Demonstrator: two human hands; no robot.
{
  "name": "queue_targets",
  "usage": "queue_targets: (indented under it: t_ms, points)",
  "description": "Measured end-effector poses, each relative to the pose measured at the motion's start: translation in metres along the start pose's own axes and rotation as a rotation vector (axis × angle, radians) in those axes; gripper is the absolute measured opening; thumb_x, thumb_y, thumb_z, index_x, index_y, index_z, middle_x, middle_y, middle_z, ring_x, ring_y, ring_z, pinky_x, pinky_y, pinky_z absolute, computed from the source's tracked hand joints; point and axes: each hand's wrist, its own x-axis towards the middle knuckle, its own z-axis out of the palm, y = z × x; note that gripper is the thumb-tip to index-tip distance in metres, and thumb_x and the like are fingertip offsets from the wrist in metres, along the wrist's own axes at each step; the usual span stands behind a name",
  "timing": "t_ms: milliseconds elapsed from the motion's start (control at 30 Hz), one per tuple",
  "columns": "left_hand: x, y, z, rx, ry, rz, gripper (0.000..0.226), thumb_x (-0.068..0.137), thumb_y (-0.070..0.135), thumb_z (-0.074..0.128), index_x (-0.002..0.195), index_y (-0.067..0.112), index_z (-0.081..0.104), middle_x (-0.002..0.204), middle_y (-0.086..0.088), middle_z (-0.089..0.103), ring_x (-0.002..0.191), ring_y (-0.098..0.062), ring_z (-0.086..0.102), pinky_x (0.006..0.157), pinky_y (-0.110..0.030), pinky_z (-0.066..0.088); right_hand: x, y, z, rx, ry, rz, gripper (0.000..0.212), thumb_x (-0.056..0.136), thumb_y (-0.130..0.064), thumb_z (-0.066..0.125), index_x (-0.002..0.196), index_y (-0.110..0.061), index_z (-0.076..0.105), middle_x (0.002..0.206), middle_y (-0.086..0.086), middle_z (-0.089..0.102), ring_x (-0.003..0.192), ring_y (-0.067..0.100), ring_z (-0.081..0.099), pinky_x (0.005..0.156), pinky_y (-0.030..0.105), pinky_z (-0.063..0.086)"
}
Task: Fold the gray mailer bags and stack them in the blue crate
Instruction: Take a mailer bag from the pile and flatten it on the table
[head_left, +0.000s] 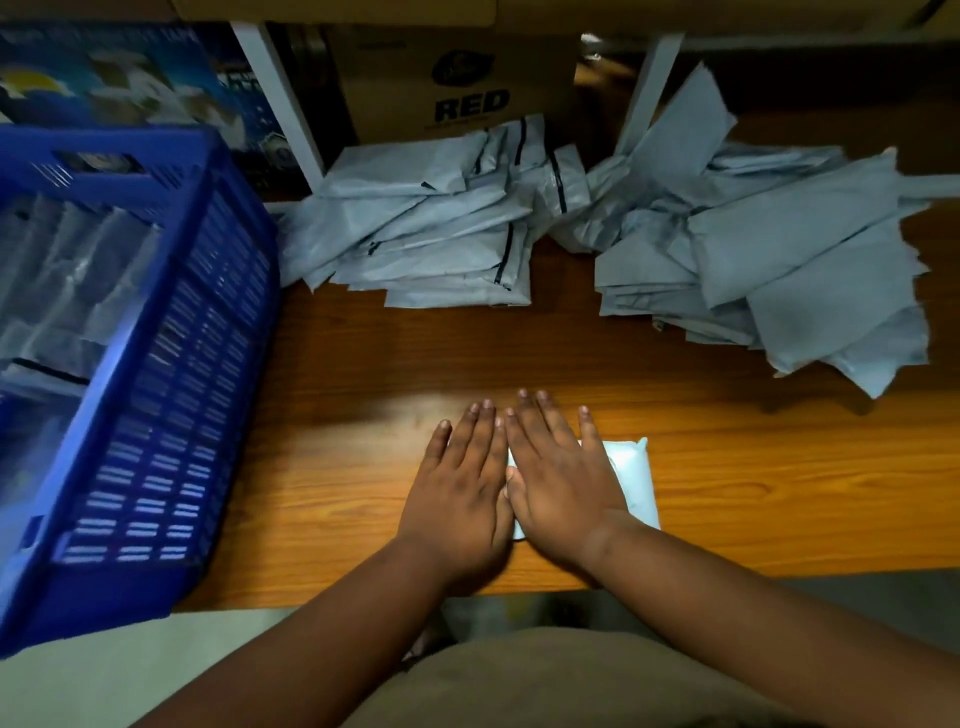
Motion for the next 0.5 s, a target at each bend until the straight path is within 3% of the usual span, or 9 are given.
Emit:
queue_targets:
  t_ms: [133, 233, 333, 400, 500]
  points:
    - [-0.003, 0.002, -0.006, -0.002, -0.017, -0.006, 0.073, 0.108, 0.043, 0.022, 0.17, 0.011, 0.004, 0.178, -0.012, -0.003, 0.164, -0.024, -0.012, 0.132, -0.053, 0.006, -0.003, -0.001, -0.009, 0.039, -0.037, -0.007, 0.072, 0.108, -0.048, 0.024, 0.172, -0.019, 0.01, 0.179, 0.008, -0.004, 0.165, 0.026, -0.009, 0.13, 0.061, 0.001]
    - [0.001, 0.001, -0.021, 0.047, -0.028, 0.006, 0.078, 0.102, 0.052, 0.034, 0.166, 0.009, 0.028, 0.173, -0.019, 0.024, 0.16, -0.035, 0.02, 0.127, -0.053, 0.025, -0.003, 0.012, -0.019, 0.101, -0.035, -0.056, 0.071, 0.107, -0.057, 0.026, 0.169, -0.022, 0.023, 0.179, 0.007, 0.011, 0.165, 0.026, 0.008, 0.131, 0.057, 0.011]
    - [0.007, 0.003, -0.043, 0.141, -0.052, 0.005, 0.079, 0.09, 0.068, 0.044, 0.153, 0.021, 0.042, 0.151, -0.011, 0.044, 0.135, -0.034, 0.043, 0.105, -0.049, 0.044, -0.014, 0.041, -0.038, 0.052, -0.005, -0.082, 0.078, 0.093, -0.076, 0.037, 0.153, -0.028, 0.043, 0.155, 0.003, 0.048, 0.142, 0.028, 0.045, 0.111, 0.05, 0.041]
    - [0.007, 0.008, -0.053, 0.184, -0.083, -0.007, 0.08, 0.083, 0.076, 0.049, 0.146, 0.029, 0.042, 0.141, -0.006, 0.045, 0.128, -0.032, 0.043, 0.1, -0.049, 0.043, -0.026, 0.06, -0.05, -0.032, -0.042, -0.105, 0.086, 0.08, -0.09, 0.04, 0.144, -0.032, 0.048, 0.135, 0.001, 0.052, 0.124, 0.028, 0.05, 0.096, 0.05, 0.045]
    - [0.012, 0.018, -0.059, 0.189, -0.142, -0.035, 0.086, 0.073, 0.087, 0.054, 0.142, 0.036, 0.044, 0.134, -0.003, 0.045, 0.125, -0.031, 0.042, 0.1, -0.051, 0.039, -0.033, 0.073, -0.058, -0.053, -0.172, -0.148, 0.086, 0.074, -0.092, 0.053, 0.134, -0.031, 0.052, 0.125, 0.002, 0.054, 0.116, 0.028, 0.051, 0.091, 0.048, 0.046]
